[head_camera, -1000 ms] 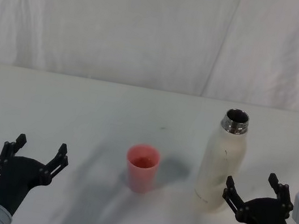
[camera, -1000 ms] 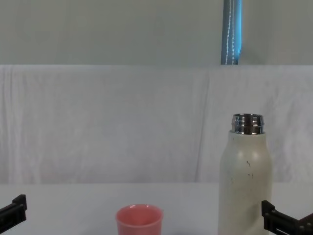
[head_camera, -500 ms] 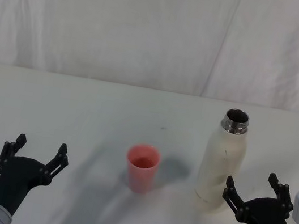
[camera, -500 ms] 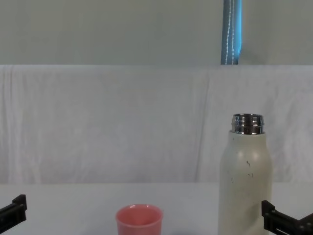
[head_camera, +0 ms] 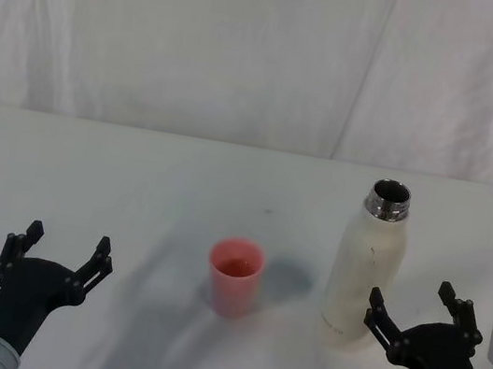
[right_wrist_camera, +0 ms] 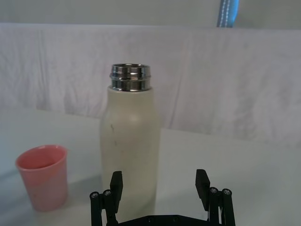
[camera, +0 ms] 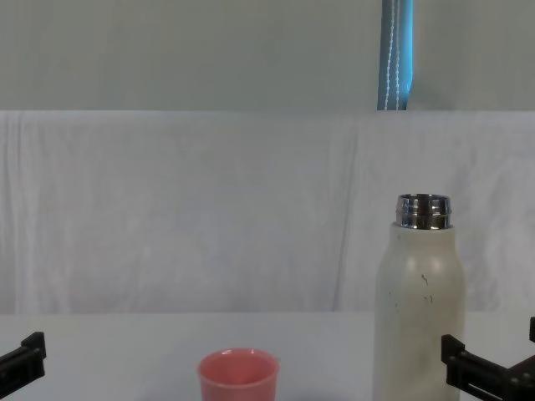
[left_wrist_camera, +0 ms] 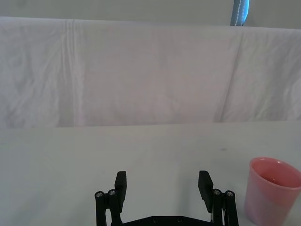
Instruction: Grasp the thermos with one hand and pour water into the cup lid.
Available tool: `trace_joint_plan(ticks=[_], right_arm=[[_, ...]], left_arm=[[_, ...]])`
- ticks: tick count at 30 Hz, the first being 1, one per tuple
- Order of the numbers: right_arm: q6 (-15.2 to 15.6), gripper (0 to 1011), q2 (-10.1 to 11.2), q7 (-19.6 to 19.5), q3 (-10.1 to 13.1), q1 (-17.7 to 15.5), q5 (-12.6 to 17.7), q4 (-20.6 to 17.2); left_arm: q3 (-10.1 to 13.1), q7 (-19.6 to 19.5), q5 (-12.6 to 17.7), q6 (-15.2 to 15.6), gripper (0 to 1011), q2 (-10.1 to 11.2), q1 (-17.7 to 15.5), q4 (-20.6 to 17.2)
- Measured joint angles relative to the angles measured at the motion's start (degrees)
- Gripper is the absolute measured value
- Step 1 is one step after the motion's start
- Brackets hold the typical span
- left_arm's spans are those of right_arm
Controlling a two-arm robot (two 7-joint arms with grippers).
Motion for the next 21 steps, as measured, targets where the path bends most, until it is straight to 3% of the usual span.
trace_joint_plan(ticks=[21], right_arm=[[-0.3, 1001, -0.7, 6.0, 0.3, 2.3, -1.6, 1.9]], left_arm=[[0.0, 0.0, 0.0, 0.0, 1001, 0.0, 0.0, 0.0]])
